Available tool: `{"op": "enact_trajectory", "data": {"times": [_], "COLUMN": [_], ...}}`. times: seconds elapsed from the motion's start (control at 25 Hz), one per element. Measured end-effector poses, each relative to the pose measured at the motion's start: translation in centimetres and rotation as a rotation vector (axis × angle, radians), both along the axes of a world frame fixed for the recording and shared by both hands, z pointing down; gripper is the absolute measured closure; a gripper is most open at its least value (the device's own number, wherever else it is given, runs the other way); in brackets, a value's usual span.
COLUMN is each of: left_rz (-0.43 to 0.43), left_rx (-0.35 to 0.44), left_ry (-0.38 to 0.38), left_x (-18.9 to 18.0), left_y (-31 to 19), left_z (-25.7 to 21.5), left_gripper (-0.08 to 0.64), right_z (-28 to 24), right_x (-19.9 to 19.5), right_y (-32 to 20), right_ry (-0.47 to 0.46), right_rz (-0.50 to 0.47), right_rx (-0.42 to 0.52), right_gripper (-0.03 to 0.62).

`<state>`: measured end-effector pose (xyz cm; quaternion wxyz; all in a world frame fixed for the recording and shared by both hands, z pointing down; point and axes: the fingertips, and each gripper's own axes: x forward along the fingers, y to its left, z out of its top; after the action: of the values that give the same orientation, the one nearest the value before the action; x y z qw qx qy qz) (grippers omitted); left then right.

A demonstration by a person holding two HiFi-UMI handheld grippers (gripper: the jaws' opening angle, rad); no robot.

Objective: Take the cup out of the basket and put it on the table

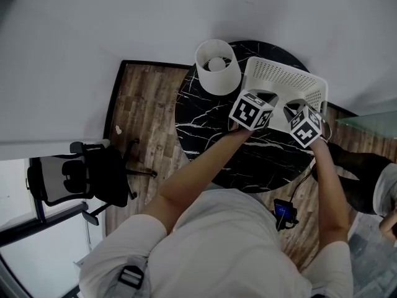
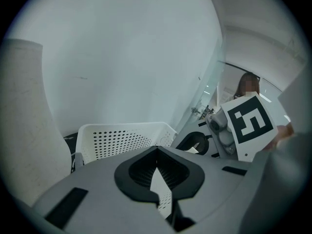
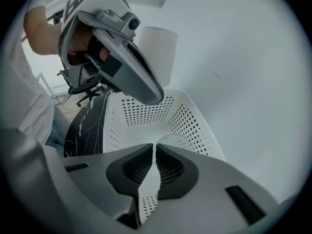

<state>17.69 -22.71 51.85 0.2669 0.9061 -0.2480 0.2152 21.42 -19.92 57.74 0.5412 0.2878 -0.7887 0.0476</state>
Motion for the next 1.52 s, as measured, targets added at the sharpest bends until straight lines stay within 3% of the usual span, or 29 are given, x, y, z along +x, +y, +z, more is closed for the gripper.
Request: {"op": "enact_trajectory", "data": {"times": [0.68, 1.12, 1.52], "left_rz": [0.009, 0.016, -0.043], "left_rx": [0.056, 0.084, 0.07], "left_ry": [0.108, 0.115, 0.135], "left_x": [-0.6, -0.5, -3.3], "left_y": [4.0, 5.5, 5.8], "left_z": [-5.8, -7.3, -7.6], "left_gripper": [0.554, 0.554, 0.554], "right_z": [-8.8, -11.2, -12.4], "right_x": [-0.3, -0.9, -4.5], "right_y": [3.5, 5.0, 5.5], "right_ry": [-0.037, -0.035, -0.042], "right_rz": [0.024, 0.017, -0.066], "right_rx": [0.134, 0.175, 0.191], "right_gripper": [0.569, 0.569, 0.569]}}
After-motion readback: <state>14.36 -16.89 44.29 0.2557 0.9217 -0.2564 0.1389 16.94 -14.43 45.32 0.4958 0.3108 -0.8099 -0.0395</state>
